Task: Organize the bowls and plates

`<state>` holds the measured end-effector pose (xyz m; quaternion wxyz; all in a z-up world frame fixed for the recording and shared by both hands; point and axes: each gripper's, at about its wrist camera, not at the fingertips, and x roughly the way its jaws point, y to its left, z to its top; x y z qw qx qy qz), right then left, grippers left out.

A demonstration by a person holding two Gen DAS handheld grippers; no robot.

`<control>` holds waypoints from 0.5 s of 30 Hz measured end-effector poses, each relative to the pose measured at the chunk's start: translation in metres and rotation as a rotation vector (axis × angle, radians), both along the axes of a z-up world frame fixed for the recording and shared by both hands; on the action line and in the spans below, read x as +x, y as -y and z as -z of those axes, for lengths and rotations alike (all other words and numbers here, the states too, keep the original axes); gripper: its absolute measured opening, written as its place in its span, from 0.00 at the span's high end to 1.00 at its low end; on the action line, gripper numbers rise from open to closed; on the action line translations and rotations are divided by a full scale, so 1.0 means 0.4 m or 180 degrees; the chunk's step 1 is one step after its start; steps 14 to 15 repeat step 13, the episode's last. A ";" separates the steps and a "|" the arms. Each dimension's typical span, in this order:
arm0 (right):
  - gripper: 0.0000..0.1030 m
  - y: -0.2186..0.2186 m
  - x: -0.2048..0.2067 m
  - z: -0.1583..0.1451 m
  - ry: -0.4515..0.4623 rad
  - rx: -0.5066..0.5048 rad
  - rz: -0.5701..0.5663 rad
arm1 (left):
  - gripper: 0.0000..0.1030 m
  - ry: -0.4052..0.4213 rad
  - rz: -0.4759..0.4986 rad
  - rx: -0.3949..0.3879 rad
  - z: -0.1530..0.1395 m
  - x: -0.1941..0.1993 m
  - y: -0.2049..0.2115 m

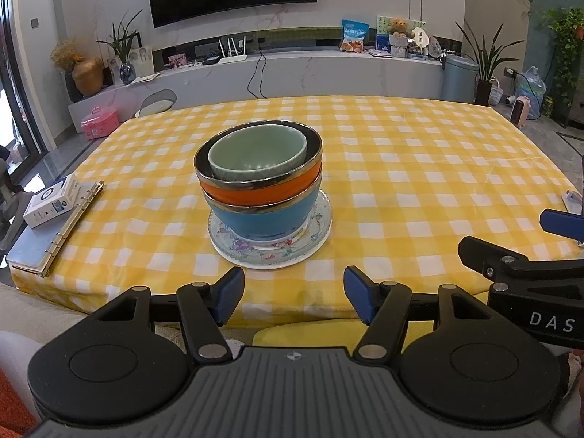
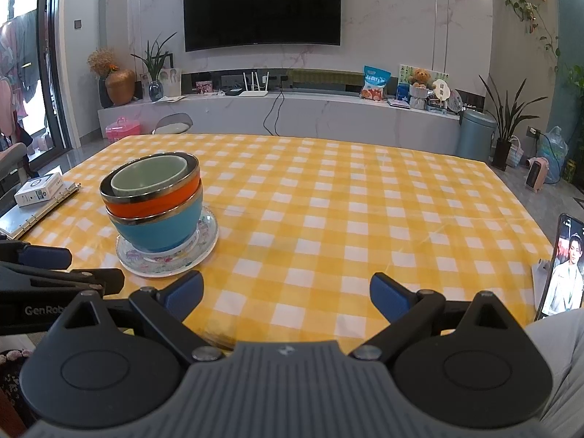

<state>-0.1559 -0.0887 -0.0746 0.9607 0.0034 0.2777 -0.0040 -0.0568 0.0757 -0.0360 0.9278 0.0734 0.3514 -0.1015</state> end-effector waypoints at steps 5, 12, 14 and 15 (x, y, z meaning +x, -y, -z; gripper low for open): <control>0.07 0.001 0.001 -0.001 0.0001 -0.0001 -0.0002 | 0.28 0.0010 0.0007 -0.0004 -0.003 -0.001 0.000; 0.07 0.001 0.000 -0.001 -0.0003 0.0000 0.0001 | 0.28 0.0052 0.0041 -0.0032 -0.012 -0.004 0.001; 0.07 0.001 0.000 -0.001 -0.0005 -0.0002 0.0003 | 0.28 0.0050 0.0042 -0.0034 -0.013 -0.003 0.001; 0.07 0.001 0.000 -0.001 -0.0005 -0.0002 0.0003 | 0.28 0.0050 0.0042 -0.0034 -0.013 -0.003 0.001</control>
